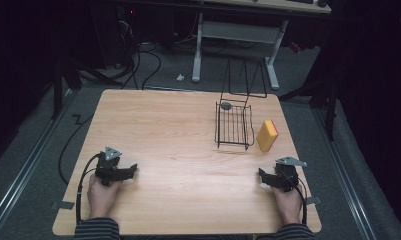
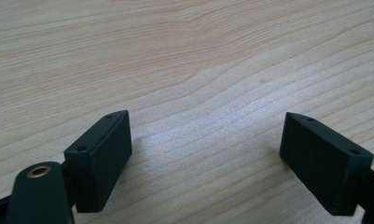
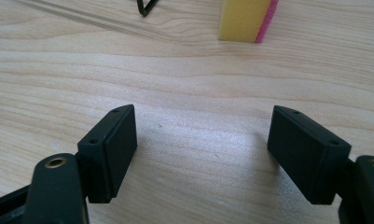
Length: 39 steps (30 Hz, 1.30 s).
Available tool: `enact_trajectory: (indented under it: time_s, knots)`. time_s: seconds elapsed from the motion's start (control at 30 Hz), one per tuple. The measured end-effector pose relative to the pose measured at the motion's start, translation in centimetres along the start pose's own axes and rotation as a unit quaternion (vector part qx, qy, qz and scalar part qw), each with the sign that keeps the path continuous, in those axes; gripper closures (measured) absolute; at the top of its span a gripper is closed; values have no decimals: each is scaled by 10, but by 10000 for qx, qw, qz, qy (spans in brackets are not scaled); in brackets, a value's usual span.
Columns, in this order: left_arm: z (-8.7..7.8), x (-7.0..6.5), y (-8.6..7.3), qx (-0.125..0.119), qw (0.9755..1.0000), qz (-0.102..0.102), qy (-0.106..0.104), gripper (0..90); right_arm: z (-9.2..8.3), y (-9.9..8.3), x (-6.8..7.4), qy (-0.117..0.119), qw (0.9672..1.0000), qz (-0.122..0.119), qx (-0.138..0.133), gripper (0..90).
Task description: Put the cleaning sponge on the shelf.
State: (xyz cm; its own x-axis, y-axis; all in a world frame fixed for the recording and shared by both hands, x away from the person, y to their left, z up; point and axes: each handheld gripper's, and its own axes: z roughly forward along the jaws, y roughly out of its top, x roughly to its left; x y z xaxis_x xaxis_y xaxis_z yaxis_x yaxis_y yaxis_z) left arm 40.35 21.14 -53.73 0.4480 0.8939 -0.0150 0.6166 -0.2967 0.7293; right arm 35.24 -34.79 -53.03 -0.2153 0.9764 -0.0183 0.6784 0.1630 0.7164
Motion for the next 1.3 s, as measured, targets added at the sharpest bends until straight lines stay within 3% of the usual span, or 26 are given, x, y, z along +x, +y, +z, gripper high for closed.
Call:
enact_trajectory:
  time_s: [0.27, 0.7, 0.87, 1.3]
  knots:
    - [0, 0, 0, 1, 10000, 2, 0, 173, -3, -2, 2, 62, 9999, 96, -17, 251]
    - [0, 0, 0, 6, 10000, 8, 10, 172, -18, 2, 6, 97, 9994, 168, -299, 263]
    - [0, 0, 0, 20, 10000, 11, 10, 172, -25, 6, 5, 104, 9983, 207, -535, 273]
    - [0, 0, 0, 21, 10000, 3, 18, 172, -29, 24, 3, 74, 9969, 227, -754, 282]
